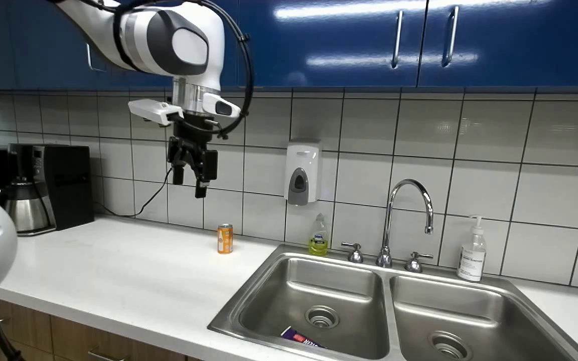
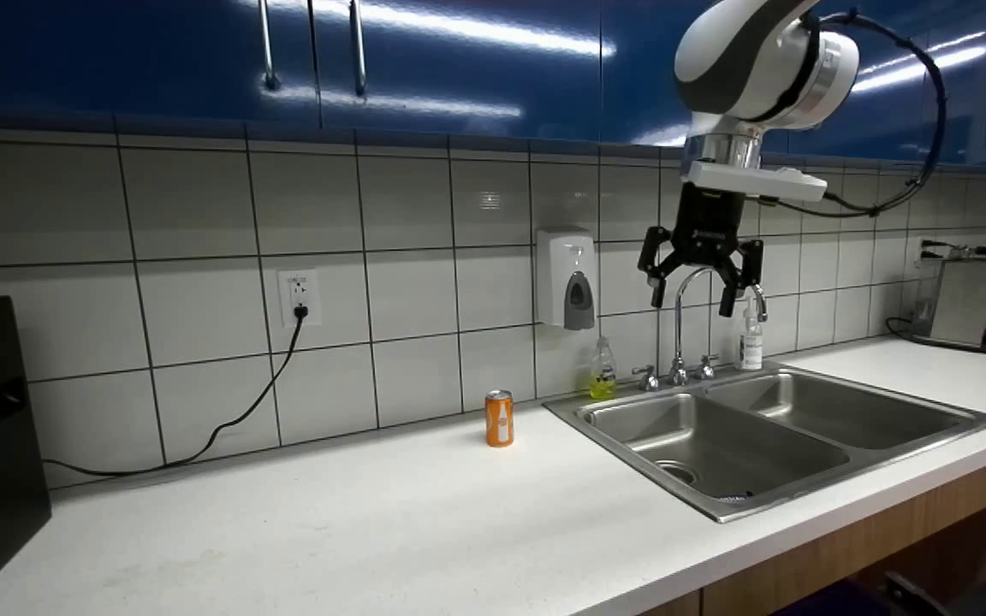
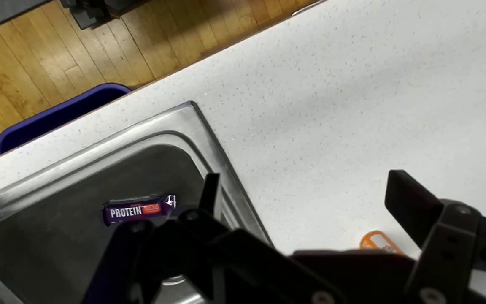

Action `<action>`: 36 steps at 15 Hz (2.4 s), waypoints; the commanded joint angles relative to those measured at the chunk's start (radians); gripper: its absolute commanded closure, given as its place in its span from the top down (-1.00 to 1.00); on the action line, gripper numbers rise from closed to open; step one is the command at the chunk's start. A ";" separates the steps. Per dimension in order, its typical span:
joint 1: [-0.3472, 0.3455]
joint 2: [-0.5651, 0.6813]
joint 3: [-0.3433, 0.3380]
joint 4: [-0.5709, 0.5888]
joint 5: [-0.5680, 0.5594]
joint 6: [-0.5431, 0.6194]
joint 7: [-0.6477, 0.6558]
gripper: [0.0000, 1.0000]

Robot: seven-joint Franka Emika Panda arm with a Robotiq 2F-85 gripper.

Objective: Take the bar of chocolate out of the sink and put it on the counter

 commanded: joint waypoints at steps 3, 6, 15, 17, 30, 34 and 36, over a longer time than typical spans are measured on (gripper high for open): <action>-0.072 0.141 -0.062 0.041 -0.025 0.092 -0.023 1.00; -0.098 0.207 -0.092 0.065 -0.039 0.121 -0.027 1.00; -0.113 0.526 -0.164 0.258 -0.032 0.199 -0.104 1.00; -0.114 0.616 -0.169 0.322 -0.030 0.216 -0.123 1.00; -0.142 1.025 -0.149 0.592 -0.036 0.241 -0.202 1.00; -0.143 1.078 -0.151 0.586 -0.047 0.275 -0.211 1.00; -0.143 1.096 -0.155 0.576 -0.056 0.304 -0.217 1.00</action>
